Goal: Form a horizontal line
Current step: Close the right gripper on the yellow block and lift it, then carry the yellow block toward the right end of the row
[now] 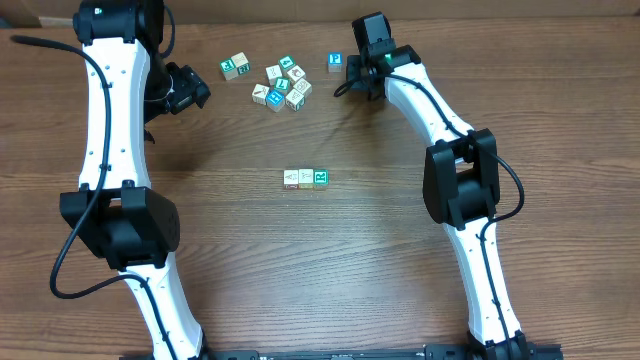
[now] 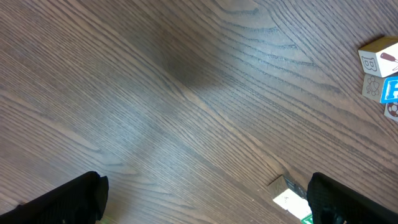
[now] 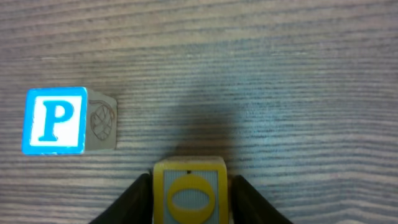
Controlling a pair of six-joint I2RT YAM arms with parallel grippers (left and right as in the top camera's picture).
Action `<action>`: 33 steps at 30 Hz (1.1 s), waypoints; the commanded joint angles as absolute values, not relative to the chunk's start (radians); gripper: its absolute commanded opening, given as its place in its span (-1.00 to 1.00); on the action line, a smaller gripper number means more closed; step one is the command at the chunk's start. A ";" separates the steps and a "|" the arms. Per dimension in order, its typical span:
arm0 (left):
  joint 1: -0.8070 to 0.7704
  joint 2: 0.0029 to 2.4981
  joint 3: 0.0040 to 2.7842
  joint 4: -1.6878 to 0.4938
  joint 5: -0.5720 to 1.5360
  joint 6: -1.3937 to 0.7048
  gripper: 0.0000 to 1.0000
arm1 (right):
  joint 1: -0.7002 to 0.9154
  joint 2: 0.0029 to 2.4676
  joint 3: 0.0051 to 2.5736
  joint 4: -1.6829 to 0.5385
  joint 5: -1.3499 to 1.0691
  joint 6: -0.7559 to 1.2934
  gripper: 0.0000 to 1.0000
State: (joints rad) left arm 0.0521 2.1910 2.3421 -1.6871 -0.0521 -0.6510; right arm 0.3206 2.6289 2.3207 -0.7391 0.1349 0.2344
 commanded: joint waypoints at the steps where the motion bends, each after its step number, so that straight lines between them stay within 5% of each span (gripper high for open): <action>1: 0.045 2.197 2.342 -1.689 -0.051 -0.643 0.99 | 0.319 2.633 2.368 -0.730 0.138 0.230 -0.45; 7: 0.045 2.197 2.342 -1.689 -0.051 -0.643 0.99 | 0.318 2.611 2.418 -0.793 0.139 0.230 -0.63; 24: 0.045 2.197 2.342 -1.689 -0.051 -0.643 0.99 | 0.321 2.134 2.443 -1.289 0.133 0.290 -0.63; 33: 0.045 2.197 2.342 -1.689 -0.051 -0.643 0.99 | 0.332 2.112 2.333 -1.531 0.078 0.393 -0.63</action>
